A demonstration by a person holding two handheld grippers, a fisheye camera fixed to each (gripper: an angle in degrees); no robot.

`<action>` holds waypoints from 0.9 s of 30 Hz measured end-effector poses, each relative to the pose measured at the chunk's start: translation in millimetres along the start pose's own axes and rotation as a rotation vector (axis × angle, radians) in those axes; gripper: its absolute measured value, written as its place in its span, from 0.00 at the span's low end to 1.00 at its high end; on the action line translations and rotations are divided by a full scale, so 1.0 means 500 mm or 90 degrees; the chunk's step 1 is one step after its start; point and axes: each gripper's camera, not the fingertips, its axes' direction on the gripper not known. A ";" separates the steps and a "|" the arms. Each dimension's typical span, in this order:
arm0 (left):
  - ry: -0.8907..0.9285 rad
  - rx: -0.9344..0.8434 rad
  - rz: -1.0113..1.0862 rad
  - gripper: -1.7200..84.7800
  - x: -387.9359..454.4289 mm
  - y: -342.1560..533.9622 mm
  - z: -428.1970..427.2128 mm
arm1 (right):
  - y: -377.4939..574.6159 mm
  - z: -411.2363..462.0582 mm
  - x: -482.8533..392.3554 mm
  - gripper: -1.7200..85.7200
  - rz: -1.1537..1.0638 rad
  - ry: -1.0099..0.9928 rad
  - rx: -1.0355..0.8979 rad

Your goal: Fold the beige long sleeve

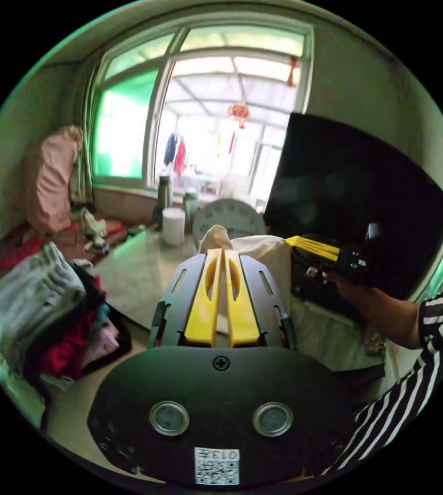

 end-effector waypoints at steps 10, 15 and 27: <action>-0.148 0.255 0.108 0.02 0.044 -0.009 -0.661 | -0.214 -0.442 -0.143 0.02 0.010 -0.043 0.408; -0.340 0.183 0.071 0.02 0.011 0.151 -0.882 | -0.240 -0.532 -0.347 0.02 -0.035 -0.180 0.427; -0.342 -0.157 -0.474 0.04 -0.306 0.710 -0.982 | -0.133 -0.444 -1.050 0.03 -0.450 -0.682 -0.054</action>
